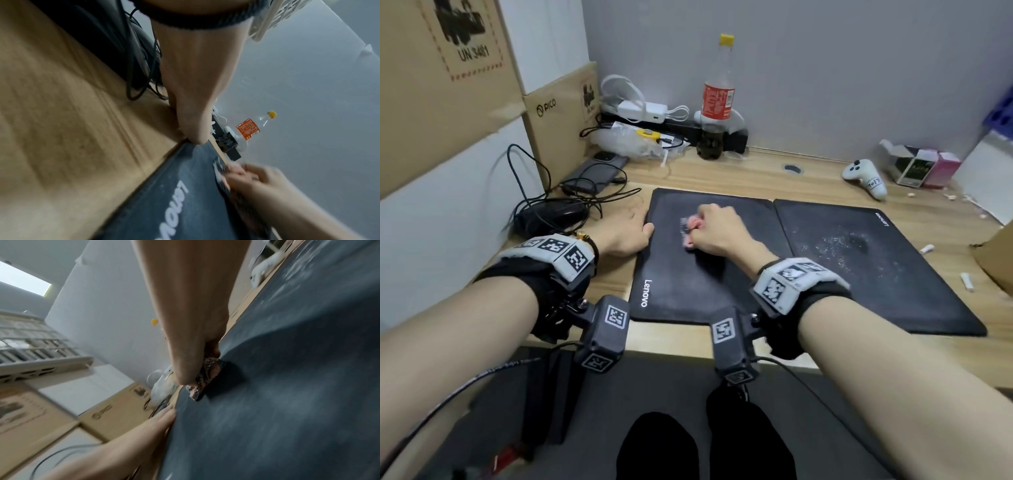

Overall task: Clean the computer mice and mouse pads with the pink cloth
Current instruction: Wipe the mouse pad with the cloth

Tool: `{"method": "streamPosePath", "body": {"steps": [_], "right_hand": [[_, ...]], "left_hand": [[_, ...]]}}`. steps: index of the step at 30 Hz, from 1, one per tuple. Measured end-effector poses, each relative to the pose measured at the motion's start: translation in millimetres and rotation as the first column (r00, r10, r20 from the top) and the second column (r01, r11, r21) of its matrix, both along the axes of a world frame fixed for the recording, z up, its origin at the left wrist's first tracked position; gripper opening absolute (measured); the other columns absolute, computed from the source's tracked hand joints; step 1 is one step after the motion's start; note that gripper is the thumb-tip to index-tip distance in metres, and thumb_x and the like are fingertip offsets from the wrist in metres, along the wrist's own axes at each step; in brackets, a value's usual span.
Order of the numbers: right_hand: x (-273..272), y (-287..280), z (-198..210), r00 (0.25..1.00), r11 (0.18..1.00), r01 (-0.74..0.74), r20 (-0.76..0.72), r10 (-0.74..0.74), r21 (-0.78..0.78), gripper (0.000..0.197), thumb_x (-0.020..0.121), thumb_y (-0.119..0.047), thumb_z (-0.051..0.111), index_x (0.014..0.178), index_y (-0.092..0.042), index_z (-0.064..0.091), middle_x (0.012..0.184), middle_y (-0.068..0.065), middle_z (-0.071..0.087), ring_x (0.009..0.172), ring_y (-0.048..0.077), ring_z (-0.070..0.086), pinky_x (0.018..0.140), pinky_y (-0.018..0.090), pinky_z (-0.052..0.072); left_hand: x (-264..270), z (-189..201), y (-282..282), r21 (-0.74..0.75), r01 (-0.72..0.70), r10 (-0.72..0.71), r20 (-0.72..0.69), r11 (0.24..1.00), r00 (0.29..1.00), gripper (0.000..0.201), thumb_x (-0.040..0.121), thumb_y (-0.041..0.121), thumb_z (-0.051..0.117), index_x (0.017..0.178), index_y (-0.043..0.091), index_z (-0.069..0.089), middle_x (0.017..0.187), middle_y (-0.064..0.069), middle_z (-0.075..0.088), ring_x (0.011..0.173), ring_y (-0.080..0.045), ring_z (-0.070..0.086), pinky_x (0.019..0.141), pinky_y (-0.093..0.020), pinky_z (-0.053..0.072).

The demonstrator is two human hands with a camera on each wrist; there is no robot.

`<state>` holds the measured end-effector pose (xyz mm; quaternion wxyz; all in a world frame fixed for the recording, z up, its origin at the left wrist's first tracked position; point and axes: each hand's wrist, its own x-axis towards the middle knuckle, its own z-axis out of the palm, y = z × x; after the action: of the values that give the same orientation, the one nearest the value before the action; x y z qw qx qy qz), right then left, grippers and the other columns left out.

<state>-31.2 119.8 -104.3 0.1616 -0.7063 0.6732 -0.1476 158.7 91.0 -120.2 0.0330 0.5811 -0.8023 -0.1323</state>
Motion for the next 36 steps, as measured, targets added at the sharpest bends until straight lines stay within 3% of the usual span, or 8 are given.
{"method": "streamPosePath", "body": {"steps": [3, 6, 10, 17, 20, 24, 28, 36], "right_hand": [[37.8, -12.5, -0.3, 0.992, 0.992, -0.127, -0.004, 0.127, -0.018, 0.025, 0.073, -0.025, 0.067, 0.084, -0.019, 0.047, 0.107, 0.015, 0.065, 0.103, 0.038, 0.057, 0.069, 0.03, 0.037], [38.7, -33.7, 0.1, 0.984, 0.983, -0.174, -0.054, 0.17, -0.067, 0.014, 0.08, -0.02, 0.06, 0.092, -0.017, 0.055, 0.11, 0.013, 0.064, 0.108, 0.037, 0.055, 0.072, 0.031, 0.036], [13.3, -54.4, -4.1, 0.992, 0.987, -0.09, -0.1, 0.077, -0.132, 0.03, 0.083, -0.014, 0.054, 0.112, -0.018, 0.063, 0.117, 0.013, 0.063, 0.113, 0.038, 0.053, 0.082, 0.038, 0.041], [-71.4, -39.6, 2.8, 0.987, 0.992, 0.067, -0.135, -0.082, -0.11, 0.004, 0.08, -0.017, 0.056, 0.082, -0.014, 0.058, 0.09, 0.018, 0.063, 0.092, 0.042, 0.059, 0.068, 0.032, 0.039], [-78.9, -16.3, 9.3, 0.981, 0.991, 0.135, -0.141, -0.137, -0.019, 0.015, 0.075, -0.021, 0.062, 0.083, -0.015, 0.051, 0.092, 0.013, 0.054, 0.094, 0.039, 0.055, 0.07, 0.03, 0.04], [-59.9, 9.9, 18.5, 0.957, 0.994, 0.099, -0.278, -0.084, 0.038, 0.033, 0.077, -0.033, 0.07, 0.101, -0.011, 0.06, 0.109, 0.015, 0.053, 0.1, 0.035, 0.055, 0.072, 0.03, 0.041], [-22.4, 16.0, 26.6, 0.925, 0.995, -0.011, -0.377, 0.048, 0.102, 0.025, 0.077, -0.038, 0.072, 0.081, -0.017, 0.059, 0.094, 0.013, 0.059, 0.076, 0.03, 0.054, 0.063, 0.031, 0.046], [29.0, -29.7, 21.1, 0.971, 0.987, -0.132, -0.187, 0.147, 0.092, 0.032, 0.08, -0.032, 0.068, 0.065, -0.017, 0.045, 0.077, 0.005, 0.053, 0.085, 0.033, 0.056, 0.065, 0.03, 0.042]], "left_hand": [[2.6, -2.3, -0.7, 0.022, -0.013, 0.011, 0.088, 1.0, 0.996, 0.061, 0.102, 0.029, 0.023, 0.152, 0.004, 0.002, 0.16, -0.015, 0.0, 0.149, -0.023, 0.004, 0.12, -0.032, 0.006], [4.2, 0.4, -3.7, 0.061, -0.002, -0.006, 0.123, 0.998, 0.992, 0.061, 0.101, 0.03, 0.023, 0.153, 0.009, -0.003, 0.161, -0.012, -0.004, 0.149, -0.022, 0.002, 0.121, -0.036, 0.008], [3.5, 3.2, -3.7, 0.07, 0.0, -0.008, 0.118, 0.998, 0.993, 0.06, 0.102, 0.028, 0.024, 0.153, 0.01, -0.001, 0.161, -0.013, -0.002, 0.148, -0.024, 0.006, 0.12, -0.036, 0.011], [1.9, -0.4, -2.6, 0.071, -0.015, 0.008, 0.1, 0.997, 0.995, 0.06, 0.102, 0.027, 0.023, 0.153, 0.009, -0.003, 0.161, -0.011, -0.007, 0.149, -0.023, 0.001, 0.12, -0.034, 0.007], [0.9, -2.0, -1.4, 0.06, -0.029, 0.024, 0.085, 0.998, 0.996, 0.061, 0.101, 0.027, 0.023, 0.153, 0.007, -0.001, 0.161, -0.012, -0.005, 0.148, -0.025, 0.004, 0.12, -0.035, 0.009], [0.1, 1.1, 1.7, 0.08, -0.024, 0.018, 0.073, 0.997, 0.997, 0.06, 0.101, 0.026, 0.022, 0.152, 0.005, -0.001, 0.16, -0.016, -0.003, 0.147, -0.029, 0.011, 0.119, -0.036, 0.012], [5.0, -0.7, -4.7, 0.094, -0.009, 0.002, 0.072, 0.995, 0.997, 0.063, 0.1, 0.029, 0.022, 0.152, 0.007, -0.003, 0.16, -0.014, -0.008, 0.148, -0.028, 0.004, 0.12, -0.038, 0.009], [11.9, 0.3, -13.4, 0.104, 0.059, -0.065, 0.059, 0.993, 0.996, 0.066, 0.096, 0.034, 0.024, 0.153, 0.009, 0.002, 0.16, -0.016, -0.001, 0.148, -0.024, 0.001, 0.121, -0.036, 0.006]]}}
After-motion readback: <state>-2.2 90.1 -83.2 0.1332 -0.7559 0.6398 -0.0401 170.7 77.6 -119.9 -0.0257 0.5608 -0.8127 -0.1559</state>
